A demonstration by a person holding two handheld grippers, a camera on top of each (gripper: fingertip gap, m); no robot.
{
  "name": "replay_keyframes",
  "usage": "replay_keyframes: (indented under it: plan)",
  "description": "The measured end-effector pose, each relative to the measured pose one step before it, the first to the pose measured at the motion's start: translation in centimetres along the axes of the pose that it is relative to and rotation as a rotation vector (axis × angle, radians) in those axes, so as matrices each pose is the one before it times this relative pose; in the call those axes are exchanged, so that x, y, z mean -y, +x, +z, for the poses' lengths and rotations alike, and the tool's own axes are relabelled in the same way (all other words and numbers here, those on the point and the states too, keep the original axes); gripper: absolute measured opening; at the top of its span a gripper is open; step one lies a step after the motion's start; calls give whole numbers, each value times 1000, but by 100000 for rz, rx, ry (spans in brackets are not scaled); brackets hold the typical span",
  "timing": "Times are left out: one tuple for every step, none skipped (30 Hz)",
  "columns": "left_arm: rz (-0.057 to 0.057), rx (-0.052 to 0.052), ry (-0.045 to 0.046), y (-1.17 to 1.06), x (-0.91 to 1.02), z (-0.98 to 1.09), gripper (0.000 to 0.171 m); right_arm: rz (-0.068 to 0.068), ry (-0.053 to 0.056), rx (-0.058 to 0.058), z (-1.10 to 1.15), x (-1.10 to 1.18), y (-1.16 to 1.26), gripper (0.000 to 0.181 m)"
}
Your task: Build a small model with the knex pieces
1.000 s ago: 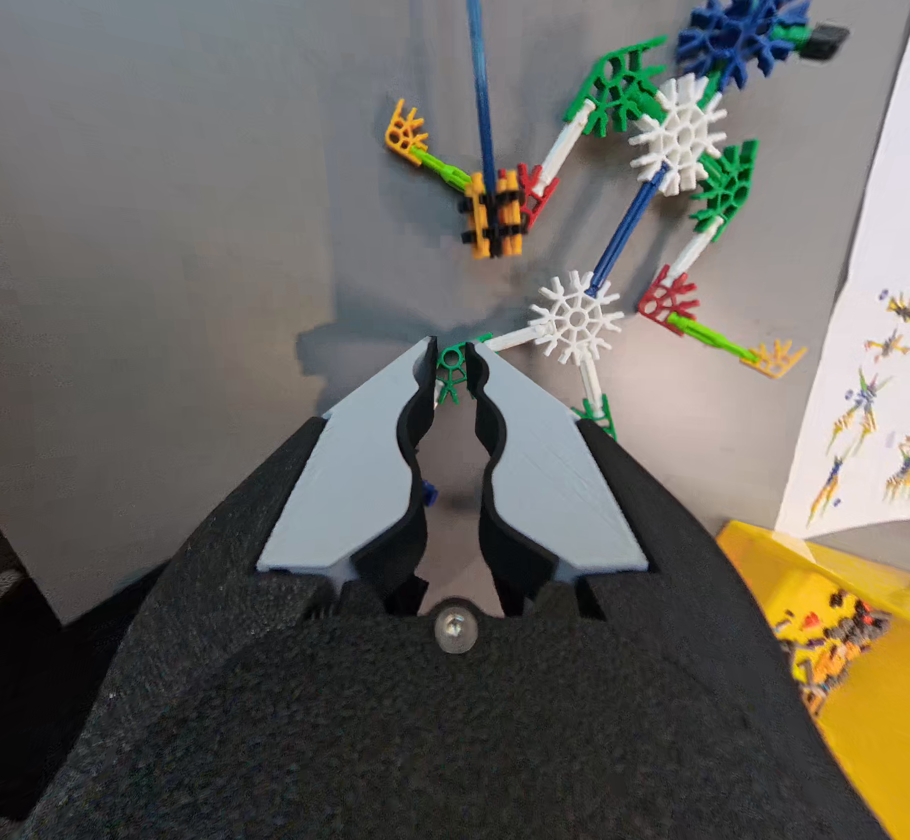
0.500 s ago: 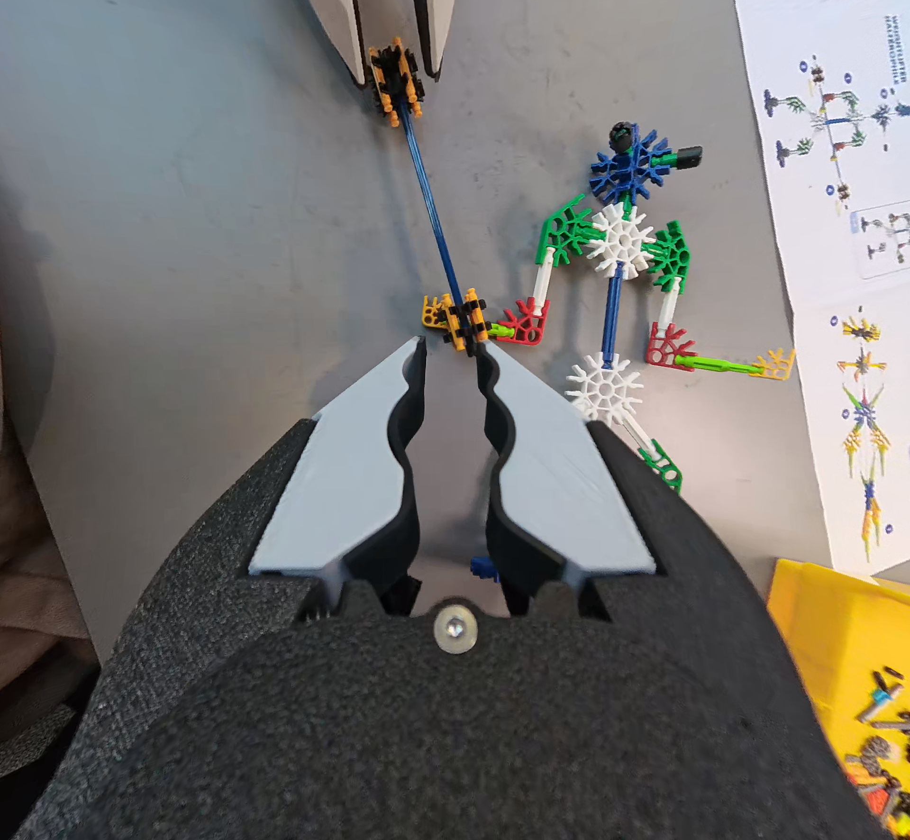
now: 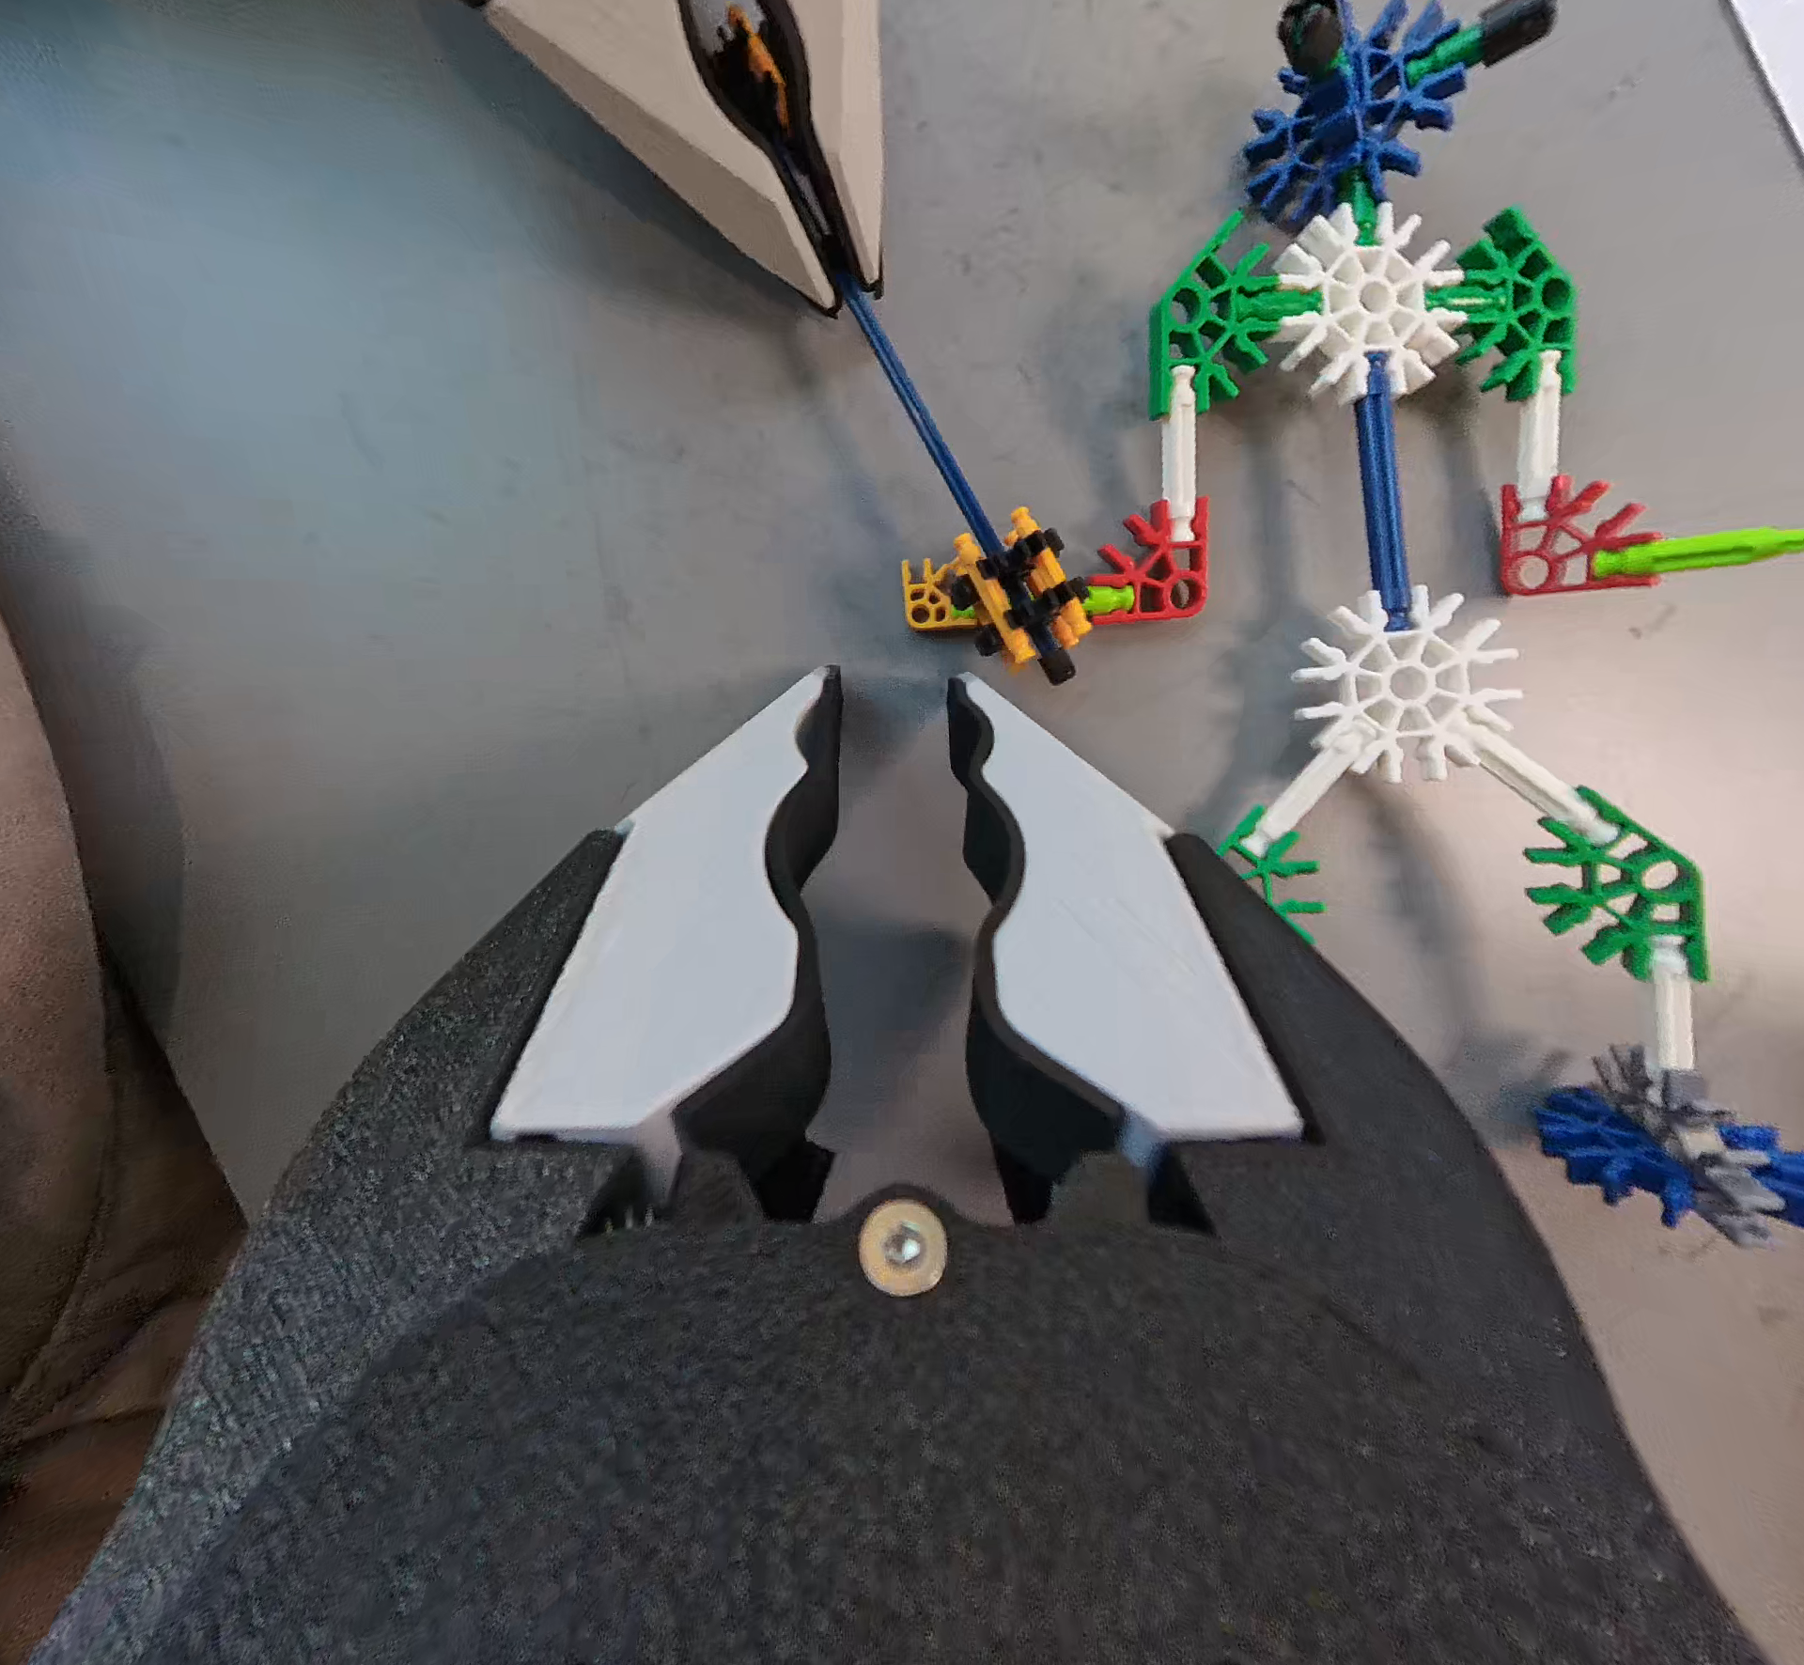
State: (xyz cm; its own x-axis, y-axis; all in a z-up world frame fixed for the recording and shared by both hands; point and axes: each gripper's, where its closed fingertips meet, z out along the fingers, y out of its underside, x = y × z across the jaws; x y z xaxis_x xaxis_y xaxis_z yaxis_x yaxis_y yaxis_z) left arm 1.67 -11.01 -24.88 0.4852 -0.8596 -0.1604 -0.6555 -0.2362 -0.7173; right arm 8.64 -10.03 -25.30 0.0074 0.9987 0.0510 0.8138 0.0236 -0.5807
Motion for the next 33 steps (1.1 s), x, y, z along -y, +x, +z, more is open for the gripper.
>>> replay_keyframes:
  plan:
    - [-2139, 77, 771, -155, 105, -59, 3, 3632, 1733, -1010, 36, 160, 124, 23]
    - [-2121, 609, 1741, -270, 191, -120, 3, 3035, 2044, -863, 8, 219, 31, 23]
    - [-2574, 69, 2052, -247, 222, -186, 3, 1468, 2086, -1411, -40, 254, 71, 24]
    - [-2957, -585, 2655, -185, 311, -234, 3, -783, 1674, -1586, -52, 231, 89, 26]
    - [-3181, -971, 3496, -141, 435, -256, 3, -2830, 1059, -1588, -73, 194, 99, 26]
    - [-3494, -1314, 3681, -91, 504, -254, 3, -4515, 1098, -1668, -97, 278, 152, 26]
    - [-3669, -1391, 3697, -92, 532, -241, 3, -6356, 436, -1084, -89, 233, 111, 26]
    - [-3438, -1612, 3421, -51, 509, -224, 3, -8680, -1020, 504, -87, 39, -17, 25]
    - [-3133, -2026, 3109, 45, 456, -201, 3, -10851, -1465, 1209, -83, -45, 29, 25]
    - [-2768, -2161, 2799, 109, 408, -168, 3, -11189, -1216, 1661, -46, -107, 157, 24]
    - [-2423, -1610, 2516, 56, 359, -145, 3, -9467, -1305, 3496, -20, -177, 142, 23]
    - [-2198, -887, 1855, -30, 259, -88, 3, -7435, -1281, 5546, -34, -162, -21, 23]
    - [-2012, -668, 1312, -60, 164, -62, 3, -5607, -862, 4298, -35, 6, 280, 23]
    - [-1888, -355, 1082, -100, 128, -72, 3, -4961, -491, 3873, 11, 128, 367, 23]
    - [-1736, 13, 736, -144, 61, -66, 3, -4663, -874, 5154, 94, 82, 123, 23]
    - [-1453, 388, 764, -184, 64, -111, 3, -4115, -1317, 5081, 226, 4, 65, 23]
    - [-1216, 782, 894, -237, 67, -136, 3, -3543, -1775, 4447, 348, -95, 95, 23]
    - [-1184, 1340, 858, -315, 69, -155, 3, -2711, -1708, 4831, 432, -135, -34, 23]
    - [-1404, 1503, 692, -358, 37, -163, 3, -1652, -998, 4671, 417, -60, -62, 23]
    - [-1617, 1249, 779, -356, 39, -167, 3, -530, -265, 5296, 322, 15, -214, 21]
    - [-1907, 544, 709, -261, 45, -165, 3, 1468, 1384, 5497, 86, 248, -268, 18]
    - [-2065, 157, 495, -216, 12, -137, 3, 2114, 181, 4080, 105, 25, -132, 16]
    - [-1872, 537, 389, -252, 3, -119, 3, 1951, 737, 2420, 27, 37, -5, 15]
    - [-1720, 492, -82, -225, -45, -61, 3, 1100, 1532, 360, 15, 64, 130, 12]
    - [-1587, 115, -425, -128, -91, -11, 3, 1414, 1795, 340, 4, 60, 25, 11]
    - [-1377, 110, -670, -98, -135, 40, 3, 1963, 2043, 76, -11, 52, -5, 11]
    - [-829, 360, -1503, -87, -260, 120, 3, 2024, 2978, 350, 10, 171, -164, 10]
    - [311, 1355, -2254, -146, -378, 154, 3, 1914, 3662, 1132, -13, 273, -392, 10]
    - [1033, 1820, -2558, -153, -407, 185, 3, 1737, 3915, 404, -89, 334, -346, 10]
    - [1284, 1173, -2263, -4, -359, 184, 3, 1720, 3662, -720, -191, 350, -205, 10]
    - [871, 1221, -2091, -3, -338, 194, 3, 1547, 3285, -1452, -289, 314, -89, 9]
    - [645, 1500, -2198, -57, -332, 202, 3, 1464, 3835, -1728, -380, 408, -18, 9]
    - [815, 1440, -2289, -54, -350, 210, 3, 1947, 5032, -2151, -448, 589, 102, 8]
